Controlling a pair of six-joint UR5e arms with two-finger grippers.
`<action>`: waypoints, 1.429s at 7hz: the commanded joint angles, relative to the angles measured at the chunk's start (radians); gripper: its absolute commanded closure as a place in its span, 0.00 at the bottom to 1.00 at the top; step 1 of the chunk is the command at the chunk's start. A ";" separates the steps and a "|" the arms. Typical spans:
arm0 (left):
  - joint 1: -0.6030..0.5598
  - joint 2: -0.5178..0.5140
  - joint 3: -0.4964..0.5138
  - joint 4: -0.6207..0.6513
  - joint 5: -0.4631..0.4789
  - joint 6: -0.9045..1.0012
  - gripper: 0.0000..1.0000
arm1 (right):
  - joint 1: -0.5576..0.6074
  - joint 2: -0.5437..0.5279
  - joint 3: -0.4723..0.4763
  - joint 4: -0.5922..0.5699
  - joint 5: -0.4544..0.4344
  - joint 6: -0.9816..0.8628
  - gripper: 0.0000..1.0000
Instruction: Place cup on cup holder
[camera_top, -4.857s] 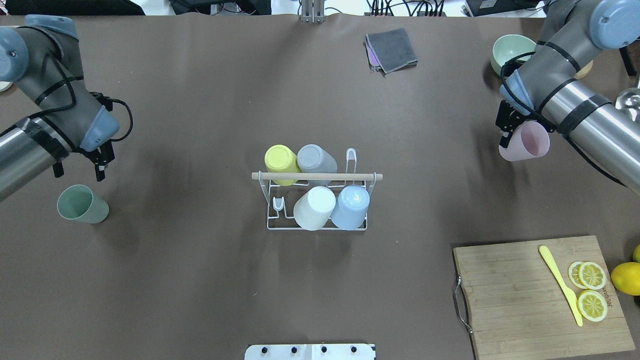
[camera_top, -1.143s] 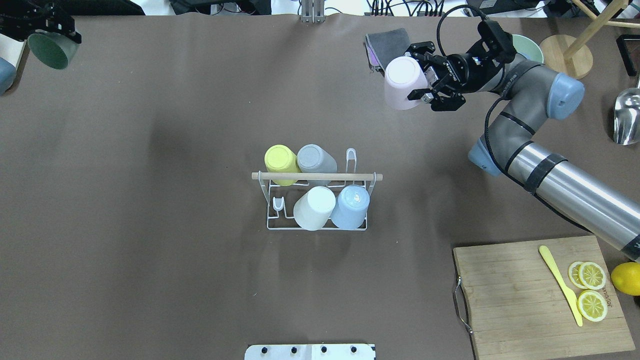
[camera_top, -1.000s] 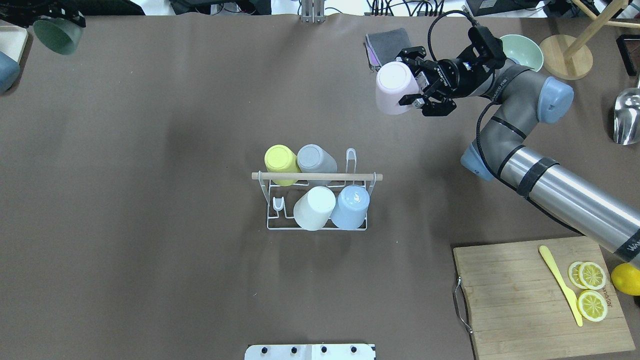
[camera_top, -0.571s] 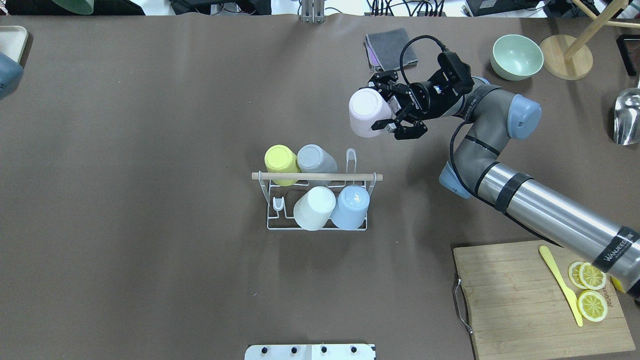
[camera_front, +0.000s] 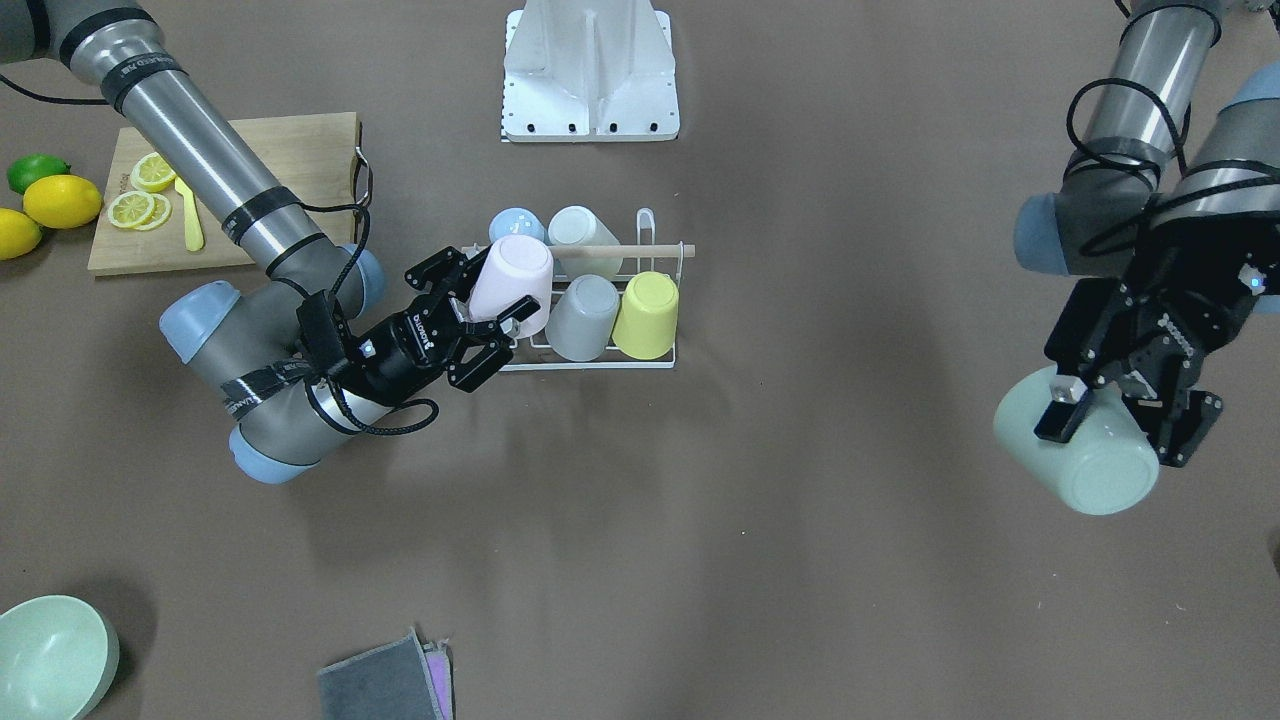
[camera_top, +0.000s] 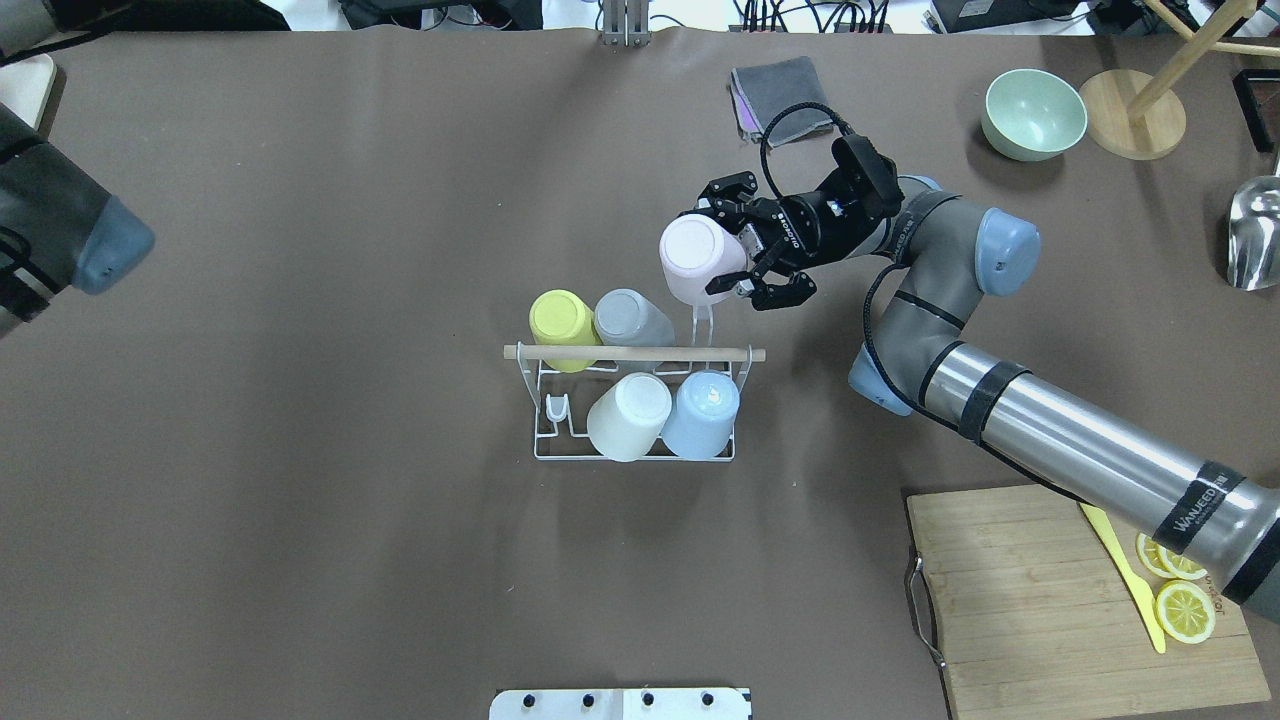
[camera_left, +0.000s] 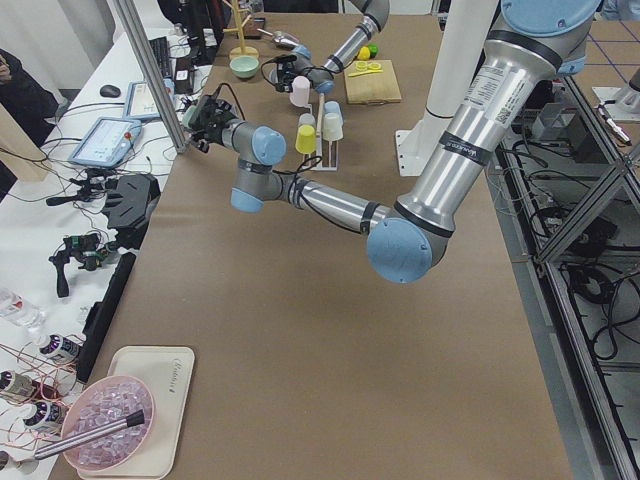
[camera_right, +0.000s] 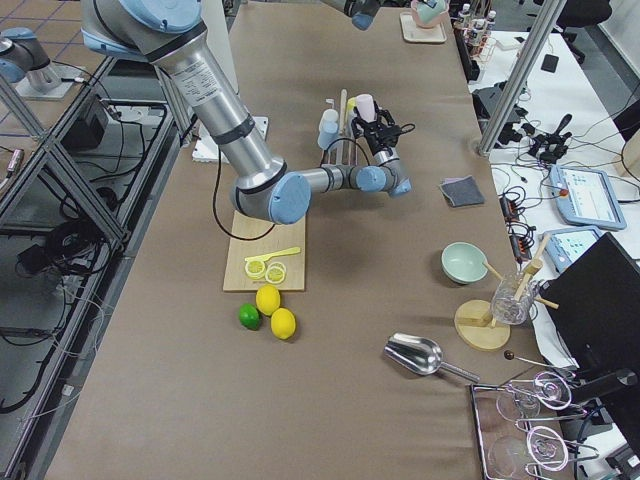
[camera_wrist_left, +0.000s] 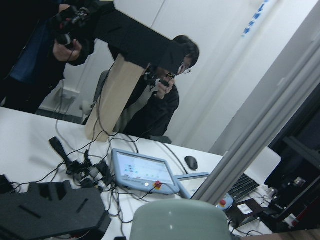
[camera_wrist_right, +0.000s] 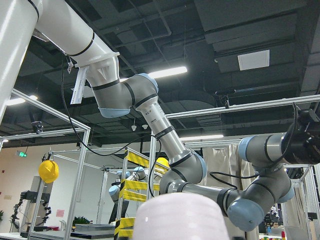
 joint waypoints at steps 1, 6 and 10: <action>0.157 0.005 -0.120 -0.045 0.166 0.083 1.00 | -0.012 -0.005 -0.002 -0.001 -0.025 -0.010 0.59; 0.558 0.022 -0.133 -0.205 0.473 0.436 1.00 | 0.085 0.002 0.010 -0.008 -0.011 0.063 0.00; 0.806 0.015 -0.126 -0.232 0.657 0.571 1.00 | 0.177 -0.021 0.016 -0.179 0.048 0.480 0.00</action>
